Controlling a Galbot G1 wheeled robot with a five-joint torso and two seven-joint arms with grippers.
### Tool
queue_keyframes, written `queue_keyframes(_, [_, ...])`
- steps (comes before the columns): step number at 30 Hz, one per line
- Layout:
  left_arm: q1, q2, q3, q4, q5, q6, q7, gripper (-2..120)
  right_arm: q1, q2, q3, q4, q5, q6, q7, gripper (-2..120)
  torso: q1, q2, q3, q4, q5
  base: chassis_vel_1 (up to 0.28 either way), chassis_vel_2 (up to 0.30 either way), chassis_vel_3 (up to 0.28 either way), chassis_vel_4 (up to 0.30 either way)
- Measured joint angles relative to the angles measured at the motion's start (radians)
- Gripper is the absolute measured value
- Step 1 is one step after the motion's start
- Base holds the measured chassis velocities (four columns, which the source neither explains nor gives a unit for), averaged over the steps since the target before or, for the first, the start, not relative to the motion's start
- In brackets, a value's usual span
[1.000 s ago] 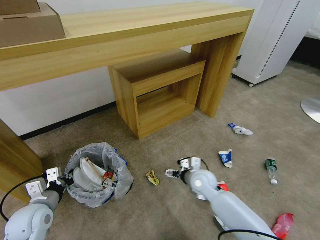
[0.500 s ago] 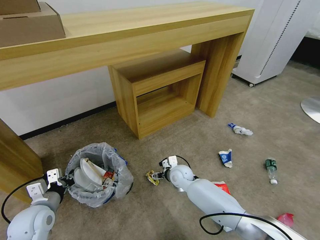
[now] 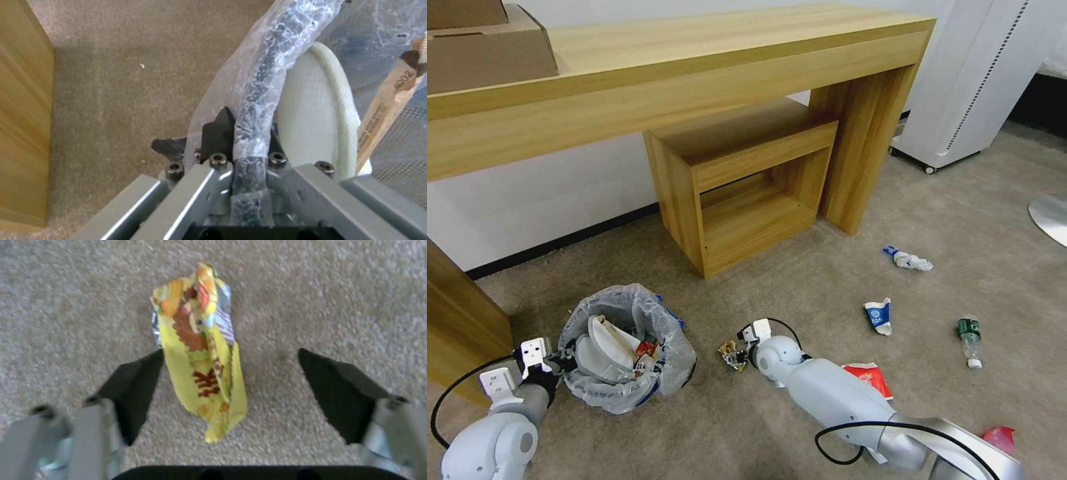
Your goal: Pick up the trash bin and place the garbage on the floor into it.
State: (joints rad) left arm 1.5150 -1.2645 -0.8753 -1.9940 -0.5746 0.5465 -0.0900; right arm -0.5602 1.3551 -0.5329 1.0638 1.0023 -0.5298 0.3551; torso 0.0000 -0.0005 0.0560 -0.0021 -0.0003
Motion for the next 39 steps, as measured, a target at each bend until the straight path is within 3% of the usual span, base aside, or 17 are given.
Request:
queue_keyframes(2, [-0.001,0.0,0.0,0.0,0.0,-0.002,0.001,0,-0.001,0.003,-0.008,-0.005,-0.008,0.016,-0.008,67,0.0,0.0,0.0,0.0,0.0,0.0,0.0,0.0,0.0])
queue_keyframes(7, [-0.001,-0.001,0.001,0.002,0.0,-0.007,0.003,0,-0.003,0.004,-0.018,-0.016,-0.029,0.044,-0.026,53,0.0,0.0,0.0,0.0,0.0,0.0,0.0,0.0,0.0])
queue_keyframes(10, [-0.001,-0.003,0.001,0.004,0.0,-0.013,0.004,0,-0.007,0.001,-0.028,-0.021,-0.043,0.055,-0.034,37,0.0,0.0,0.0,0.0,0.0,0.0,0.0,0.0,0.0])
queue_keyframes(17, [0.0,-0.004,0.001,0.005,0.0,-0.018,0.007,0,-0.016,-0.005,-0.036,-0.026,-0.059,0.074,-0.042,17,0.0,0.0,0.0,0.0,0.0,0.0,0.0,0.0,0.0])
queue_keyframes(18, [0.0,-0.004,0.002,0.006,0.001,-0.019,0.007,0,-0.019,-0.01,-0.037,-0.019,-0.06,0.08,-0.043,8,0.0,0.0,0.0,0.0,0.0,0.0,0.0,0.0,0.0])
queue_keyframes(21, [-0.002,-0.004,0.002,0.009,0.001,-0.019,0.008,0,-0.024,-0.025,-0.035,0.003,-0.058,0.099,-0.055,0,0.0,0.0,0.0,0.0,0.0001,0.0,0.0,0.0,0.0])
queue_keyframes(26, [-0.008,0.002,0.002,0.018,0.001,-0.019,0.007,0,-0.042,-0.077,0.003,0.105,-0.038,0.122,-0.075,0,0.0,0.0,0.0,0.0001,0.0002,0.0,0.0,0.0,0.0])
queue_keyframes(30, [-0.015,0.015,0.002,0.027,-0.001,-0.016,0.004,0,-0.09,-0.217,0.115,0.309,-0.019,0.193,-0.142,0,0.0,0.0,0.0,0.0001,0.0004,0.0,0.0,0.0,0.0])
queue_keyframes(31, [-0.015,0.015,0.002,0.027,-0.001,-0.016,0.004,0,-0.09,-0.217,0.115,0.309,-0.019,0.193,-0.142,0,0.0,0.0,0.0,0.0001,0.0004,0.0,0.0,0.0,0.0])
queue_keyframes(33, [-0.018,0.019,0.003,0.028,-0.002,-0.012,0.003,0,-0.109,-0.294,0.158,0.38,-0.037,0.283,-0.228,0,0.0,0.0,0.0,-0.0004,-0.0001,0.0,0.0,0.0,0.0])
queue_keyframes(34, [-0.02,0.022,0.005,0.029,-0.003,-0.01,0.002,0,-0.121,-0.357,0.183,0.45,-0.056,0.375,-0.318,0,0.0,0.0,0.0,-0.001,-0.0001,0.0,0.0,0.0,0.0])
queue_keyframes(39, [-0.021,0.022,0.01,0.027,-0.003,-0.005,0.001,0,-0.116,-0.434,0.197,0.602,-0.041,0.46,-0.439,0,0.0,0.0,0.0,-0.0003,0.0001,0.0,0.0,0.0,0.0])
